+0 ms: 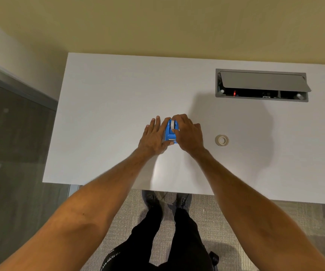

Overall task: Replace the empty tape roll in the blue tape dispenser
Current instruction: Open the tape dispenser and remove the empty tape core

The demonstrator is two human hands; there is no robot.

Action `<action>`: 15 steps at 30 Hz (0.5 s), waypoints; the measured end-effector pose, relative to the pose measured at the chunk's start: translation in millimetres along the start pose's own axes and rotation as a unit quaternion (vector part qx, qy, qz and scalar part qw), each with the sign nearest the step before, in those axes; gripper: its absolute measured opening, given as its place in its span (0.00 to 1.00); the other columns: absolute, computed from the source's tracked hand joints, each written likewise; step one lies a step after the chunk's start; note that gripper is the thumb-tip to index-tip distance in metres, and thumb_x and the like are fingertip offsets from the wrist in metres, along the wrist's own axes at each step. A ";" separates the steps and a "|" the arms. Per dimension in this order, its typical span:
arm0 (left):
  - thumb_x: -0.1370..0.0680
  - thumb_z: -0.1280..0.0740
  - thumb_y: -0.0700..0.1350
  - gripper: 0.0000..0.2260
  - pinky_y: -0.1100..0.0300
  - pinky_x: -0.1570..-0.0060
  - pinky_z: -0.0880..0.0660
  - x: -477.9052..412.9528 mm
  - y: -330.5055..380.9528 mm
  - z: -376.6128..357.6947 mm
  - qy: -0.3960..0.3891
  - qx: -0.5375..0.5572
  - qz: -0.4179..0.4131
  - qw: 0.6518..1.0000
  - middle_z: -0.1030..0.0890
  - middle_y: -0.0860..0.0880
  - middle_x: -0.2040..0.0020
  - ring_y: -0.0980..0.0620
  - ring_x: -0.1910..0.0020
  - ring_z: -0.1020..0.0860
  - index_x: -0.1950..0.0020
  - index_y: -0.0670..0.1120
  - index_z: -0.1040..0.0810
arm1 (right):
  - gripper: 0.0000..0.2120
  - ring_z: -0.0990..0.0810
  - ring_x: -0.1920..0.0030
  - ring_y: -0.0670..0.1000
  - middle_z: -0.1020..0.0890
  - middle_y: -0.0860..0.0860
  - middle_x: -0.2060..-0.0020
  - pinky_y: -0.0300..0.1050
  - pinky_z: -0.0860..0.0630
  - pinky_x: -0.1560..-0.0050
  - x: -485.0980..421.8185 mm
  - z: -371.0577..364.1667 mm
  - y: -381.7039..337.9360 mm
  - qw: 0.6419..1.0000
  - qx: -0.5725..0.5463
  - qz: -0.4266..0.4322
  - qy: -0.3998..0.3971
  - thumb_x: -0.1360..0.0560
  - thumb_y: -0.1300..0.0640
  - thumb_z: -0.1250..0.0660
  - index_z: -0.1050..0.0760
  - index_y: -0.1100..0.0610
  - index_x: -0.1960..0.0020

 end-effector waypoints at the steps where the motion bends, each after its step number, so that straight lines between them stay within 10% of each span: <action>1: 0.27 0.53 0.79 0.51 0.38 0.15 0.55 0.3 0.4 0.3 0.000 -0.004 0.002 1.000 0.58 0.41 0.12 0.38 0.13 0.58 0.12 0.51 0.59 | 0.28 0.16 0.55 0.56 0.16 0.56 0.45 0.50 0.21 0.58 0.1 1.8 -0.8 1.000 -0.005 0.002 0.002 0.29 0.51 0.16 0.22 0.60 0.35; 15: 0.20 0.33 0.68 0.49 0.38 0.15 0.53 0.2 4.9 5.1 -0.002 0.001 0.012 1.000 0.57 0.41 0.12 0.37 0.13 0.57 0.12 0.53 0.62 | 0.14 0.15 0.47 0.52 0.15 0.49 0.42 0.51 0.23 0.42 5.2 17.4 4.4 0.997 -0.066 -0.033 -0.021 0.14 0.52 0.35 0.29 0.51 0.30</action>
Point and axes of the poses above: each hand's wrist, its own x-axis away from the middle knuckle, its own z-axis out of the back of the hand, y = z × x, the point moved 10 cm from there along -x, towards the middle knuckle
